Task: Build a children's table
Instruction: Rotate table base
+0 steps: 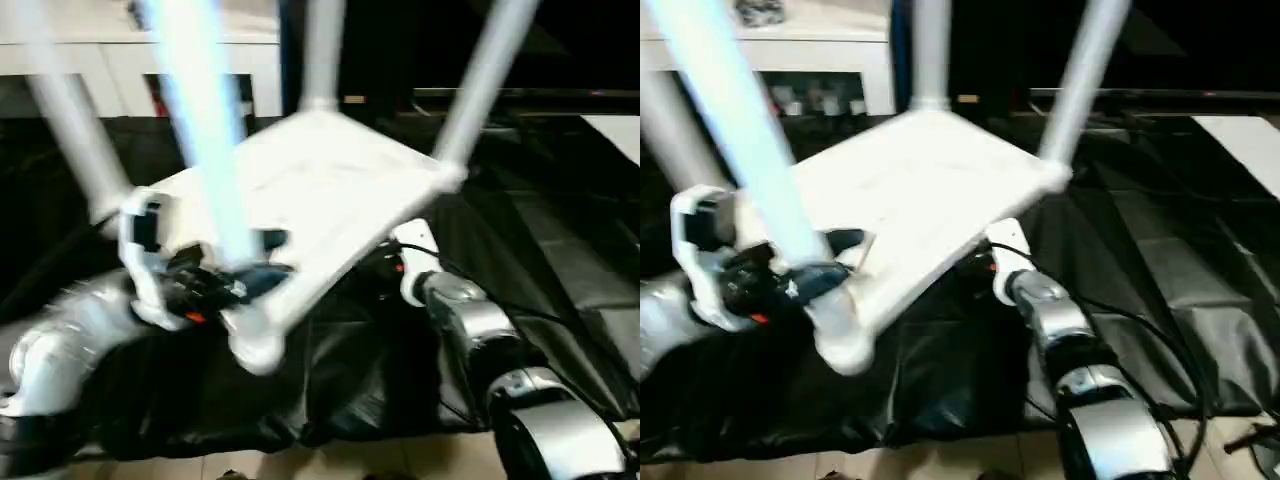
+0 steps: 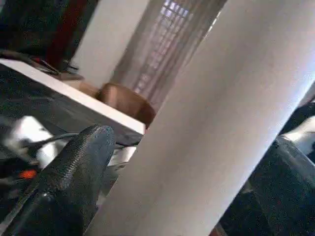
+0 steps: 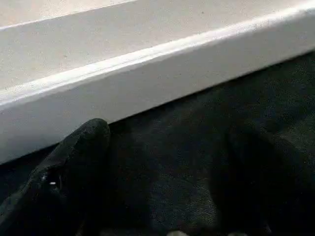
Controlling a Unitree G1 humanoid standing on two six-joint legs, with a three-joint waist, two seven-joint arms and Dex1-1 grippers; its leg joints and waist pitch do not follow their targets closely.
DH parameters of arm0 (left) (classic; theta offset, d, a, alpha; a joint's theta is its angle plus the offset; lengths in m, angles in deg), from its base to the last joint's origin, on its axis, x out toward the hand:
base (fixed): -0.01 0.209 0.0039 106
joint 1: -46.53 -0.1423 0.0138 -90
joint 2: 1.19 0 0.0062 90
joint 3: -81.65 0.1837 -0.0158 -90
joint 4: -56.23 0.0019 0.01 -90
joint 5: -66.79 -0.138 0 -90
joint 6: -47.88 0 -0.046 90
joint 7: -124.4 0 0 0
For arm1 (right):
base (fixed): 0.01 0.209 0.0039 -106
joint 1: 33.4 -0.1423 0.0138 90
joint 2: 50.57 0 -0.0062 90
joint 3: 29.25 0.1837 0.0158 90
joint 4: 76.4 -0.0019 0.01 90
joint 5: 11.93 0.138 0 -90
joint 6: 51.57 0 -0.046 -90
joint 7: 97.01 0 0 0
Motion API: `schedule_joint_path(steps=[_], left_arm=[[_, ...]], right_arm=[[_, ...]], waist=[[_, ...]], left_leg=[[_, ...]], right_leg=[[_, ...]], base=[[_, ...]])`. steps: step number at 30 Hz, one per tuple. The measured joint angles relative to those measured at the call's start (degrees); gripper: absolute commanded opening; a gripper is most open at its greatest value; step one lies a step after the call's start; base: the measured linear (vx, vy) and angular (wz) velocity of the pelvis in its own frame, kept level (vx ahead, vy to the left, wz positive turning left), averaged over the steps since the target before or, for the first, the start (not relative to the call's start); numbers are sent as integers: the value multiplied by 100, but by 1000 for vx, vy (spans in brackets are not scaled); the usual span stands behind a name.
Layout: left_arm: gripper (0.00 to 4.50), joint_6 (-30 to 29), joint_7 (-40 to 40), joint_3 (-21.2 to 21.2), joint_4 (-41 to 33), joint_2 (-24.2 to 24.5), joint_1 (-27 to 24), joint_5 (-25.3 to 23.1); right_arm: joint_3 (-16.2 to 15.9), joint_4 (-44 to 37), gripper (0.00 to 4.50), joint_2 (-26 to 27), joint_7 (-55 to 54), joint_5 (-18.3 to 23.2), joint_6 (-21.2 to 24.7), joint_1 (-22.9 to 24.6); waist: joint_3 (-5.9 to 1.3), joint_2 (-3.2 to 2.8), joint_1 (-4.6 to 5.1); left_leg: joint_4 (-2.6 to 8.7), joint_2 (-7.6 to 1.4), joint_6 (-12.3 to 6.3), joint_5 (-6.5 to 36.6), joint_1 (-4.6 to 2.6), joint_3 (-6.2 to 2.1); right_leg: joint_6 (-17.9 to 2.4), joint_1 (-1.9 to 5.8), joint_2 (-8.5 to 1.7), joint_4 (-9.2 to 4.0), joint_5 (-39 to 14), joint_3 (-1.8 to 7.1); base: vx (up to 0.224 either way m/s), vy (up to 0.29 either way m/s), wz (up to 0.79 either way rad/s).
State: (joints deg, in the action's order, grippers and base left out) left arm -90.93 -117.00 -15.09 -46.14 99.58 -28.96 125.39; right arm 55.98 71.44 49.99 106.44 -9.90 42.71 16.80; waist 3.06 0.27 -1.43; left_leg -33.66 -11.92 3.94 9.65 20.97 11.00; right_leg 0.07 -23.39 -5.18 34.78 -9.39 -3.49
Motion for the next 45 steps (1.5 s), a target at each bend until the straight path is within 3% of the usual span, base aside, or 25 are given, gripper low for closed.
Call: schedule_joint_path(steps=[14,20,28,35,40,45], left_arm=[[449,-155,66,452,396,-359,483,-51],[449,-3,-340,492,1449,-381,1049,-213],[449,1057,-487,1439,2051,-571,1504,-1688],[449,1879,-380,1856,2677,-1262,1932,-2395],[449,2944,139,2024,3643,-2039,2410,-3144],[449,3926,667,2130,4239,-2248,2682,-3717]], right_arm=[[-28,192,450,182,844,-43,-256,-55],[3,249,450,190,944,-35,-390,-52],[105,318,450,124,1064,-42,-420,-60],[260,422,450,61,695,-56,-504,-102],[437,429,450,-53,453,-52,-537,-105],[494,340,450,-199,404,-31,-651,-32]], waist=[[2,4,-9],[7,-6,-21],[7,-2,-55],[6,3,-13],[11,-16,-20],[8,-29,-21]], left_leg=[[-7,1,3,-1,-1,-3],[-8,2,3,-1,-2,-8],[-15,5,3,-1,2,-13],[-23,4,3,-1,1,-10],[-22,4,3,-1,5,-9],[-9,1,2,-1,10,-10]], right_leg=[[18,-6,0,17,-11,3],[12,-7,0,21,-7,1],[12,0,-4,17,-7,1],[10,-4,-7,12,-6,0],[-22,-5,-7,9,14,-2],[-19,-18,-4,8,8,-9]], base=[[0,0,0],[0,0,0],[0,0,0],[0,0,0],[0,0,0],[0,0,0]])
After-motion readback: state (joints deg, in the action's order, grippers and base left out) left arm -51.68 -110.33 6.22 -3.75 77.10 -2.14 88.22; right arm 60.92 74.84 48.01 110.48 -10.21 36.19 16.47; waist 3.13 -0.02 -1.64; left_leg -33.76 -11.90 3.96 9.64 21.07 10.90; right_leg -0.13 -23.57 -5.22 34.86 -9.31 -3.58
